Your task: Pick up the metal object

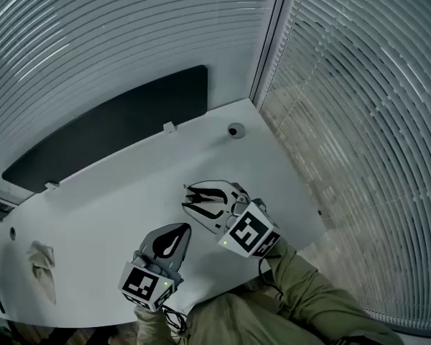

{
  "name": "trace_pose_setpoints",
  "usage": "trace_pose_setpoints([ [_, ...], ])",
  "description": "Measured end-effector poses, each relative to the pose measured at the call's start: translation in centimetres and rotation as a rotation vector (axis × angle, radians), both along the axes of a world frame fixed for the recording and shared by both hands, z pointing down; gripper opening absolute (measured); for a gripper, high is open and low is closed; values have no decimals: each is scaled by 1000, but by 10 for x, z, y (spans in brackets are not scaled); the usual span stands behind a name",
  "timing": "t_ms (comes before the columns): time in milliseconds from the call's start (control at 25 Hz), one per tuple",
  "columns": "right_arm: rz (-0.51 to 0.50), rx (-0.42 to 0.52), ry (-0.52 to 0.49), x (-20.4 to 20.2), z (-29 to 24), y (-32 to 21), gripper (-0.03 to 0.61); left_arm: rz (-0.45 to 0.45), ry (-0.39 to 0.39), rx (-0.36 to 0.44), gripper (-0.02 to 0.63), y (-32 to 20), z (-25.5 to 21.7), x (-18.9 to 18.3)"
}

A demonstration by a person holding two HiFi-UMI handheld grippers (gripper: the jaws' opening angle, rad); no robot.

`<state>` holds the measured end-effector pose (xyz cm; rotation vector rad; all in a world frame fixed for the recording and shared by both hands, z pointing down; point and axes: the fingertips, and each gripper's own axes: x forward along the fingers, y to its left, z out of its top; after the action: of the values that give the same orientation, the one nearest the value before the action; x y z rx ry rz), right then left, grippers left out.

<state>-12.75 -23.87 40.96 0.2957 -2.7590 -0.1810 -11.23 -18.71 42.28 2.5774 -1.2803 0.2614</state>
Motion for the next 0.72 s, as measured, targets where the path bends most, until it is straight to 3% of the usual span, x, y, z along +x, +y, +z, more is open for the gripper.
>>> trace_pose_setpoints([
  [320,33,82,14,21,-29,56,138,40,8,86,5,44,-31,13],
  [720,138,78,-31,47,-39,147,138,126,-18,144,5,129,-49,22],
])
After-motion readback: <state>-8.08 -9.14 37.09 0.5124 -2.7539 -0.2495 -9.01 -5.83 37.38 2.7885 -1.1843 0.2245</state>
